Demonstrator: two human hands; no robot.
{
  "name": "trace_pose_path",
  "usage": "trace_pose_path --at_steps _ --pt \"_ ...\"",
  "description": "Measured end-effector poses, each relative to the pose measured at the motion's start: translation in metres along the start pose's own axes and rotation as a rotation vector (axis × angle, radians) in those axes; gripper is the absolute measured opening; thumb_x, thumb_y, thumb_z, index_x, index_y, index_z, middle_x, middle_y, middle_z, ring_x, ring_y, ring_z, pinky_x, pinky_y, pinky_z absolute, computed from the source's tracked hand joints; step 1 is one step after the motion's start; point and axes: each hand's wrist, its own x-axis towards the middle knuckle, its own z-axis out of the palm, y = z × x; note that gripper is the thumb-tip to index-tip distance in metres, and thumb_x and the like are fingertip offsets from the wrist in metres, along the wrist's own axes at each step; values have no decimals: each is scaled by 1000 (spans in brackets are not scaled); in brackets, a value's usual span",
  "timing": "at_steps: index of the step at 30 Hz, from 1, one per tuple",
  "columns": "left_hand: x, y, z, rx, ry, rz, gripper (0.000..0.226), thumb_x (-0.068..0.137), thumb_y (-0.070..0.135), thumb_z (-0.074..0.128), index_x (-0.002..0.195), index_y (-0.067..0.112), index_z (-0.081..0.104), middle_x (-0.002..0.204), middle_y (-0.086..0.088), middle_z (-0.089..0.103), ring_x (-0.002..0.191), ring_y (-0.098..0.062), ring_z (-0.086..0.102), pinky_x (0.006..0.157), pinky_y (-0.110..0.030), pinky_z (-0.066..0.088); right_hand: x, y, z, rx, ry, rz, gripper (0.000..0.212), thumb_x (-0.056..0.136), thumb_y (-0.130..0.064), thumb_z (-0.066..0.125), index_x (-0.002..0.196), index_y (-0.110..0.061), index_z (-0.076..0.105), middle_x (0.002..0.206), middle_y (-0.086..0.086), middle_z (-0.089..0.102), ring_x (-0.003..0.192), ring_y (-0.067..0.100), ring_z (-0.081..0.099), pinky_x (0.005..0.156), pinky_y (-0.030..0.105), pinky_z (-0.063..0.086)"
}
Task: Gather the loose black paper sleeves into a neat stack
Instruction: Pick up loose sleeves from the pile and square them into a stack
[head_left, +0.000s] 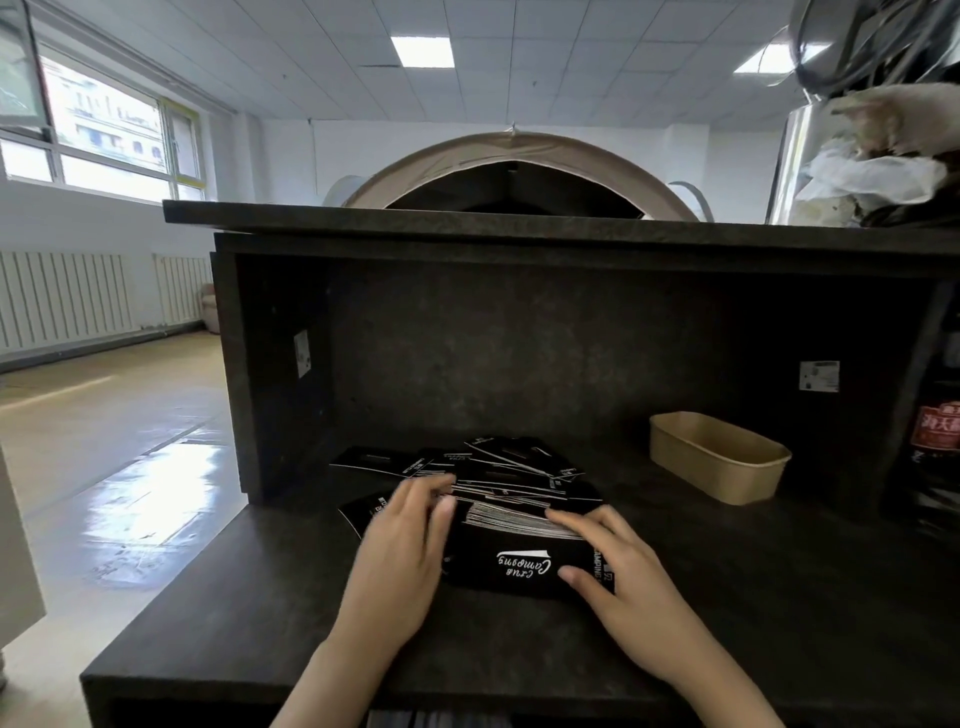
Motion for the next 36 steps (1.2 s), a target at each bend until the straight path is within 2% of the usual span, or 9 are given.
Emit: trace_pose_path --at_steps 2,5,12,18,22,26,29,33,36 --pt "0 -11 2 237 72 -144 37 96 41 46 127 21 54 122 5 60 113 -14 58 95 -34 47 -1 0 0 8 7 -1 49 93 -24 61 131 -50 44 110 -27 42 114 -9 45 94 7 35" --pt "-4 -15 7 483 -111 -268 49 92 54 48 131 24 52 130 5 57 122 -15 53 102 -32 40 -2 -2 1 10 3 -2 48 93 -25 61 131 -49 44 110 -28 41 113 -8 45 93 6 35" --pt "10 -24 2 454 -133 -365 52 90 55 52 135 30 47 135 4 51 127 -19 47 102 -35 38 -1 -1 0 25 4 6 48 93 -26 60 133 -47 44 111 -29 41 114 -9 45 97 9 37" --pt "32 -47 -7 426 -318 -410 58 94 56 45 145 31 35 147 -2 47 146 -22 25 117 -38 20 0 -1 1 13 36 18 46 92 -22 61 130 -45 48 115 -29 43 114 -12 44 96 6 36" --pt "31 -41 -9 443 -182 -311 43 91 51 54 129 30 55 123 3 64 117 -19 58 102 -32 39 1 2 -1 0 117 44 46 89 -17 65 125 -42 53 113 -29 45 113 -10 47 99 11 38" --pt "26 -40 -8 521 -55 -218 28 95 45 52 107 26 69 90 0 75 90 -21 69 92 -32 41 1 3 -1 5 116 76 45 90 -17 64 127 -40 52 114 -28 43 113 -10 45 94 6 36" --pt "24 -42 -10 587 67 -182 23 97 31 55 80 20 67 62 -1 69 65 -25 68 84 -37 42 1 2 -1 8 94 86 45 91 -19 62 128 -41 49 115 -30 39 113 -13 43 86 1 36" --pt "21 -41 -19 530 273 -283 9 95 16 52 88 15 57 82 -5 65 80 -33 61 78 -44 41 0 2 -2 17 56 112 46 94 -17 57 133 -38 45 117 -28 34 112 -13 42 85 1 37" --pt "18 -41 -23 256 406 -374 12 100 16 43 92 12 51 89 -8 58 83 -34 57 74 -45 43 0 2 -1 25 52 122 43 96 -17 52 135 -34 45 118 -24 34 112 -12 43 88 3 38"
